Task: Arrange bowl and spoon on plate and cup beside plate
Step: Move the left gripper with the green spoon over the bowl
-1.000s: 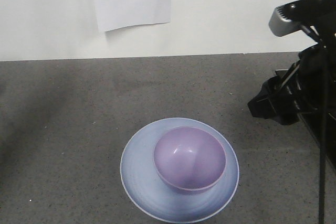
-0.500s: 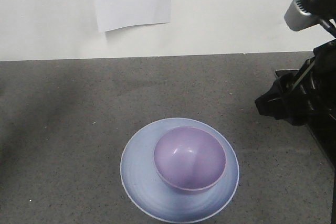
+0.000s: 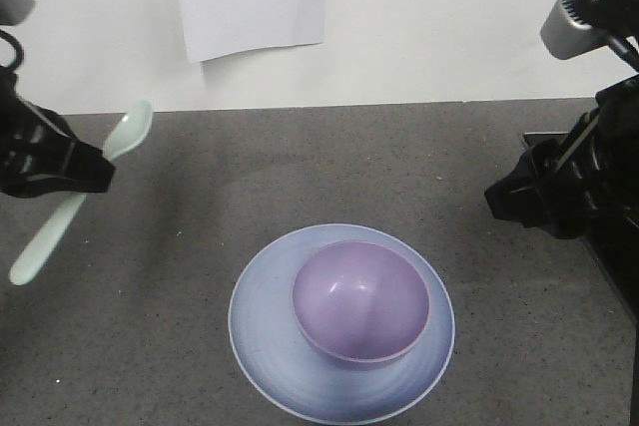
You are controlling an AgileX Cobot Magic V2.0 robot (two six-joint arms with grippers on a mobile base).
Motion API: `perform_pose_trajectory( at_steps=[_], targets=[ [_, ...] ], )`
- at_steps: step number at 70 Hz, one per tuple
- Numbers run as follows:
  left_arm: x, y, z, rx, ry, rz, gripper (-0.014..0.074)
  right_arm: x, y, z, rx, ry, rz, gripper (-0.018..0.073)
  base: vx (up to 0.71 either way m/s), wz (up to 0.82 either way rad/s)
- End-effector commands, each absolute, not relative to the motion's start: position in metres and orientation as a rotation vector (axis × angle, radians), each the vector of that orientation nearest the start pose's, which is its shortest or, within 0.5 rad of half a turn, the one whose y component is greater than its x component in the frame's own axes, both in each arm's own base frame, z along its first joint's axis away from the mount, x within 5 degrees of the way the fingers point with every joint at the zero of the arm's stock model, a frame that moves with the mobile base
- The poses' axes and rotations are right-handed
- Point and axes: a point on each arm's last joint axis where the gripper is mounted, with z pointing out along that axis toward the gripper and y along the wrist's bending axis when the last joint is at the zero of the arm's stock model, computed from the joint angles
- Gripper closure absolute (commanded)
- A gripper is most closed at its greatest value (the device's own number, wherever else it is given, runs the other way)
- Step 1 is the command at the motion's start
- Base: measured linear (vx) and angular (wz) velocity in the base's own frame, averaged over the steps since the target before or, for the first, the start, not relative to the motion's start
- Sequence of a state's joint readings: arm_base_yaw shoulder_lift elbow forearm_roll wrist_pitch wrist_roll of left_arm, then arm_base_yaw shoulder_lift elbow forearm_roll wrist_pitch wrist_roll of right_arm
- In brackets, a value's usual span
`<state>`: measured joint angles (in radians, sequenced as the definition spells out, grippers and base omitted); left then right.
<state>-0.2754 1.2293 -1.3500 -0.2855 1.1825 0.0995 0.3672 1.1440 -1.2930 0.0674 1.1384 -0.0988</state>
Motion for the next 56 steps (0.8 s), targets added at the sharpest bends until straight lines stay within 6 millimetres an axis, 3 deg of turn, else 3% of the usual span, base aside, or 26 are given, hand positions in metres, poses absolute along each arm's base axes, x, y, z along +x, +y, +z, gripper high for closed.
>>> perform_pose_trajectory(
  at_steps=[1,29,56],
  targets=[
    [0.223,-0.104,0.409,0.485,2.426,-0.511,0.0604,0.195,0.080,0.420,-0.538,2.327,0.210,0.0055,0.00,0.00],
    [0.241,-0.172,0.369,0.729,2.484,-0.568,0.0604,0.195,0.080,0.419,-0.538,2.329,0.210,0.0055,0.00,0.00],
    [0.255,-0.230,0.366,0.935,2.471,-0.539,0.0604,0.195,0.080,0.419,-0.538,2.329,0.210,0.0055,0.00,0.00]
  ],
)
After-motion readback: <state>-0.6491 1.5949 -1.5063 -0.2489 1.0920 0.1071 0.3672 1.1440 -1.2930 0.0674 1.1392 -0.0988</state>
